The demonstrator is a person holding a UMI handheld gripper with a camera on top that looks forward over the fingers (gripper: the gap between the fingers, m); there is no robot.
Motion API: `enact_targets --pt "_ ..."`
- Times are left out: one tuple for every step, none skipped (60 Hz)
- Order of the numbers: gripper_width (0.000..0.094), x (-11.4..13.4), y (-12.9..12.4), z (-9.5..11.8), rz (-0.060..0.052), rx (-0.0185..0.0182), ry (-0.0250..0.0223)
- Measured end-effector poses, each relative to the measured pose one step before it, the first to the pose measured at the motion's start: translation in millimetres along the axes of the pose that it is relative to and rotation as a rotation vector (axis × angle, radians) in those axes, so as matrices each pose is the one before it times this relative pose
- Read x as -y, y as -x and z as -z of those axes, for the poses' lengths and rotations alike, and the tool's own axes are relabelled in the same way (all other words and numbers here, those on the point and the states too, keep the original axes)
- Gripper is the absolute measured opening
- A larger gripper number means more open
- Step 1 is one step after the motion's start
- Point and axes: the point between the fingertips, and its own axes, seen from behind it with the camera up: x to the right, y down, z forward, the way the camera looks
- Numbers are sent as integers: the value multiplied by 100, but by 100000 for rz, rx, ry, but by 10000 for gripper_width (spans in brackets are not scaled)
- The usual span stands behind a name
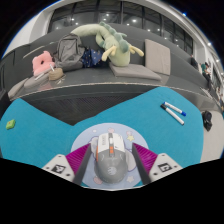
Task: Arrange mouse
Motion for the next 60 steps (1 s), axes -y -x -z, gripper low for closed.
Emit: enact_targets --pt "873 203 -75 250 128 -345 -280" --pt "854 219 -97 401 196 -488 -263" --pt "839 269 -78 468 30 -447 -464" --pt "846 296 32 555 -222 -124 -525" --pt "852 275 190 601 -390 414 -462" --pt "853 241 197 696 -517 522 -355" --pt "850 204 220 774 -594 529 -216" --pt "848 185 233 849 -589 541 -120" --pt "847 159 216 909 -627 391 -88" --pt "845 158 206 945 -610 272 -175" --pt "845 165 208 989 -550 150 -365" --pt "847 147 176 975 -489 -8 -386" --pt "848 95 164 1030 -347 -166 -265" --pt "847 125 168 1108 -126 -232 71" --pt "848 -46 202 1094 -24 -131 98" --pt "851 -67 205 1078 99 -40 116" --pt "853 -86 281 1070 194 71 61" --pt "853 -81 431 1098 99 -34 -71" --pt "853 -125 275 1009 34 -42 -110" --pt "850 -166 254 997 -89 -105 4" --pt "849 -221 316 1024 -178 -145 147" --pt "851 -261 279 1003 -109 -162 234" --pt "851 -346 263 983 33 -100 407" --pt "851 -363 271 984 45 -123 505" --pt "850 -376 300 940 -20 -124 406" --pt "851 -232 -17 806 46 102 327" --pt "848 -514 397 954 -11 -288 194" --pt "846 -405 267 748 145 -295 162" --pt "846 -313 240 729 223 -242 78" --pt "845 -330 189 634 90 -242 42" --pt "845 -352 271 551 -55 -106 63" --pt "849 -362 255 530 -137 42 92" --pt "847 -349 259 494 -125 102 54" --pt "844 -322 278 447 59 132 -47" --pt "844 -267 343 540 117 79 -24" --pt "844 -304 263 338 156 138 42" --pt "844 -337 288 292 139 101 233" --pt "843 -356 236 265 132 -19 348" --pt "844 -310 188 242 201 -183 275" --pt "845 -236 135 219 265 -202 143" --pt "844 -181 195 197 228 -127 -7" --pt "845 -152 233 201 186 18 -9" --pt "845 -145 245 126 249 133 -45" --pt "845 -148 276 133 429 250 -15" --pt "847 -86 275 165 650 262 -128" --pt "846 -10 214 109 747 144 -412" --pt "846 36 152 82 665 -47 -578" --pt "849 19 69 82 717 -216 -495" --pt "849 -1 85 76 809 -300 -451" --pt "849 10 98 40 884 -172 -449" --pt "849 0 150 45 590 30 -372" --pt "847 -20 199 21 194 279 -382" --pt "847 -56 227 29 166 330 -186" --pt "846 -138 143 23 298 179 170" --pt "848 -143 65 -1 520 -85 236" --pt "850 -139 57 -7 601 -255 172" --pt "856 -62 -35 -22 554 -459 18" --pt "856 -93 -36 -33 306 -485 -55" --pt "856 -123 65 -212 118 -246 -110" --pt "856 -147 25 -60 326 -324 229"
